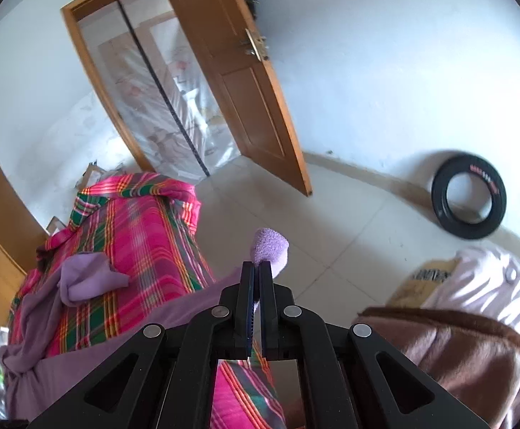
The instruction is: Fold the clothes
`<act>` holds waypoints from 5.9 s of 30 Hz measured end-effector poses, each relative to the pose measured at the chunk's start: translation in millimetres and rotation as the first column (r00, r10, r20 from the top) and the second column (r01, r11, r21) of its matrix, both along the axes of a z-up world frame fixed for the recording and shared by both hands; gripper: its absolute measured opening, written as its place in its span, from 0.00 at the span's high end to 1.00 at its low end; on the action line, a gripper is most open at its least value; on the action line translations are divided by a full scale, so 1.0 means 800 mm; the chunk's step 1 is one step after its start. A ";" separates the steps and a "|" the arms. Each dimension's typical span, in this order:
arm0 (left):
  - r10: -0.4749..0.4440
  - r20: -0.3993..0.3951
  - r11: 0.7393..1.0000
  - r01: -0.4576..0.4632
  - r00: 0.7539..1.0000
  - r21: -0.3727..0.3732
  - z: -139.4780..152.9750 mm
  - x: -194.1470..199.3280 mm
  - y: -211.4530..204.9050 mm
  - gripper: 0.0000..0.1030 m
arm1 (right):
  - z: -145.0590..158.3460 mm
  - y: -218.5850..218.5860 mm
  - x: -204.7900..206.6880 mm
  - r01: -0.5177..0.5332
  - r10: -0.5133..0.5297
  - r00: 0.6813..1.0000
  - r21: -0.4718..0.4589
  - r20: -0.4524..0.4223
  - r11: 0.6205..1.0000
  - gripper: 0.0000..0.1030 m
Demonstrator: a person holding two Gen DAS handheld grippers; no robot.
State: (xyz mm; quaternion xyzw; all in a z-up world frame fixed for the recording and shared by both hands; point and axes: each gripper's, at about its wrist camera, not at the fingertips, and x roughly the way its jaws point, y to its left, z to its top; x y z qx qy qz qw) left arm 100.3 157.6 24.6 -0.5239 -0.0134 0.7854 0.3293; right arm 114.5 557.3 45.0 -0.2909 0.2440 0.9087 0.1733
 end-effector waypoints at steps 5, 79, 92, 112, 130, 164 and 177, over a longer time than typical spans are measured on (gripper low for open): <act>0.000 0.007 1.000 0.000 1.000 0.012 0.001 0.005 -0.002 0.67 | -0.019 0.006 0.008 0.038 -0.038 0.998 0.011 0.048 0.999 0.97; 0.925 0.165 0.313 -0.933 0.342 0.178 -0.030 0.141 -0.495 0.87 | -0.049 -0.411 0.066 -0.751 0.727 0.653 0.310 0.212 0.583 0.61; 0.931 0.176 0.272 -0.929 0.320 0.250 -0.022 0.174 -0.501 0.91 | -0.033 -0.401 0.072 -0.735 0.717 0.672 0.275 0.183 0.620 0.95; 0.931 0.225 0.251 -0.951 0.288 0.179 -0.037 0.166 -0.505 0.88 | -0.038 -0.385 0.050 -0.783 0.744 0.622 0.149 0.244 0.605 0.84; 0.909 -0.009 0.411 -0.894 0.416 0.177 0.075 0.099 -0.526 0.68 | 0.073 -0.421 -0.053 -0.828 0.810 0.552 0.244 0.197 0.505 0.80; 0.400 -0.115 0.876 -0.416 0.909 -0.243 0.006 -0.256 -0.418 0.65 | -0.024 -0.579 -0.338 -0.981 0.832 0.164 0.003 0.531 0.192 0.63; 0.292 -0.088 0.905 -0.305 0.952 -0.295 -0.020 -0.268 -0.398 0.65 | -0.033 -0.582 -0.330 -0.989 0.840 0.124 0.001 0.528 0.145 0.63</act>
